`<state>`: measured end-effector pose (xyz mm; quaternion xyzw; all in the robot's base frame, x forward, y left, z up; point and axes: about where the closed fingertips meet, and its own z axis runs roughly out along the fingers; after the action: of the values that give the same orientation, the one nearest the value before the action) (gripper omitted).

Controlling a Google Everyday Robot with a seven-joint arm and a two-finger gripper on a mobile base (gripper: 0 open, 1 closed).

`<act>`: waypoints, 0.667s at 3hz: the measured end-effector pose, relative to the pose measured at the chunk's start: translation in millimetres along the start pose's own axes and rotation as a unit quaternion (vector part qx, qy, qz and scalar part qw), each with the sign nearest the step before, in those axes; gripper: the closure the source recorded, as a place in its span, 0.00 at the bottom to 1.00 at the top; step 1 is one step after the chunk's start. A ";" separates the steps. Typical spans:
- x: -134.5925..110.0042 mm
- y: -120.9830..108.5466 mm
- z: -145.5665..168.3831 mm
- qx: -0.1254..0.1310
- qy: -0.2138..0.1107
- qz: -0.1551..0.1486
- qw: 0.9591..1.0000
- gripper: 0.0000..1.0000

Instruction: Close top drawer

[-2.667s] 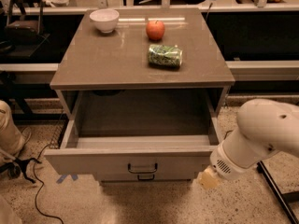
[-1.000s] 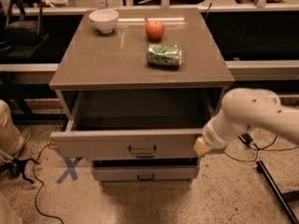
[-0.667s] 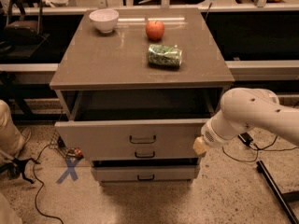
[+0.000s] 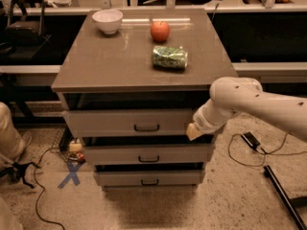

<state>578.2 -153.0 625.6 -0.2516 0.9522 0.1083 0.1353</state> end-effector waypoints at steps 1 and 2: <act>-28.2 -8.4 7.9 0.007 -0.012 0.010 1.000 1.00; -37.3 -11.0 7.9 0.010 -0.021 0.017 1.000 1.00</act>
Offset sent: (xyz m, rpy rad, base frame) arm 0.0248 -0.0440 0.0120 0.0091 -0.0844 -0.2510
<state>616.6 -143.4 628.4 -0.2315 0.9544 0.1064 0.1557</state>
